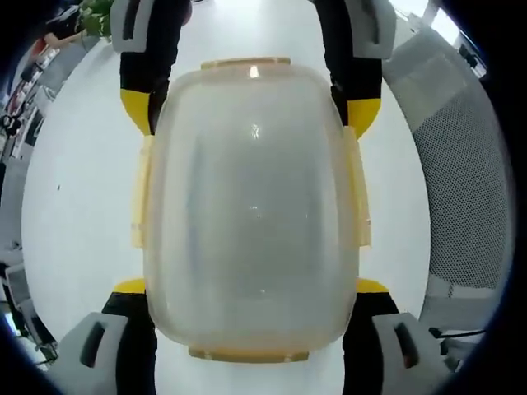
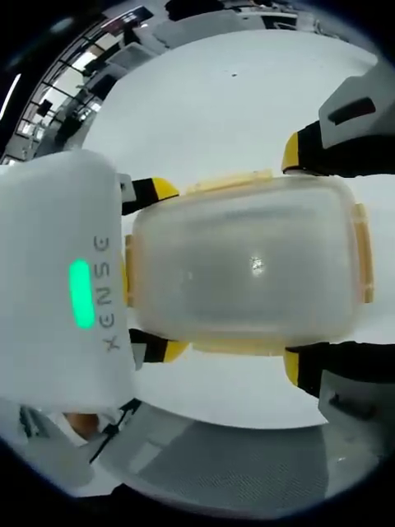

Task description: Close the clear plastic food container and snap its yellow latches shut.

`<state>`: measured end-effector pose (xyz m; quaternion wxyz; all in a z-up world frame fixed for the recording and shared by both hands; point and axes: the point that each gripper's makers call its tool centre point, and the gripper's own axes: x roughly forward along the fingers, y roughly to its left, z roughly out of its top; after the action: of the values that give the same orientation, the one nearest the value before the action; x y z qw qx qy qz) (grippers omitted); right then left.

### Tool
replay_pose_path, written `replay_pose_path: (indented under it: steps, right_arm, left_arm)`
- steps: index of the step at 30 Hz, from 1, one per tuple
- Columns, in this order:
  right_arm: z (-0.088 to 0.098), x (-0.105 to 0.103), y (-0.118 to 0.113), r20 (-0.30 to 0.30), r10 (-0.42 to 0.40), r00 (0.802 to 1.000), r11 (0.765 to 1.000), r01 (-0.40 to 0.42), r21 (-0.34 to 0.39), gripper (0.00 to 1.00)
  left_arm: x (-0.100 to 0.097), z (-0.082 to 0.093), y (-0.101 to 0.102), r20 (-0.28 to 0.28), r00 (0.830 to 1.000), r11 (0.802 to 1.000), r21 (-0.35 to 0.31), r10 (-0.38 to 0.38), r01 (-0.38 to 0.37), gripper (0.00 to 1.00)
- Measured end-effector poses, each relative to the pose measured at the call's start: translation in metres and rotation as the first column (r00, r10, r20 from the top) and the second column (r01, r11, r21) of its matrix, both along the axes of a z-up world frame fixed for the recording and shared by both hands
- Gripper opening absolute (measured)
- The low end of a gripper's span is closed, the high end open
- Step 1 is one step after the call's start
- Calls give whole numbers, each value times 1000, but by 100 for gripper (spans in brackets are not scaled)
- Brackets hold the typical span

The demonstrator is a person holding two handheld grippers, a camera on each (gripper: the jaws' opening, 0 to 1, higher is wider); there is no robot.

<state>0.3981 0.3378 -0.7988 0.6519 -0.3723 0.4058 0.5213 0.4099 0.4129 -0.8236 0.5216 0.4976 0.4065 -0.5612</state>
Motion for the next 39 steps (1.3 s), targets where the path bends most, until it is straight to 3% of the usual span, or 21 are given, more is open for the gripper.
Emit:
replay_pose_path:
  steps: [25,39]
  right_arm:
    - [0,22,2,5,12,1000,1000,-12,13,83]
    - [1,22,1,6,16,1000,1000,-16,24,83]
  left_arm:
    - [21,0,1,1,1000,1000,-18,14,-14,96]
    - [21,0,2,5,999,999,-4,41,-41,96]
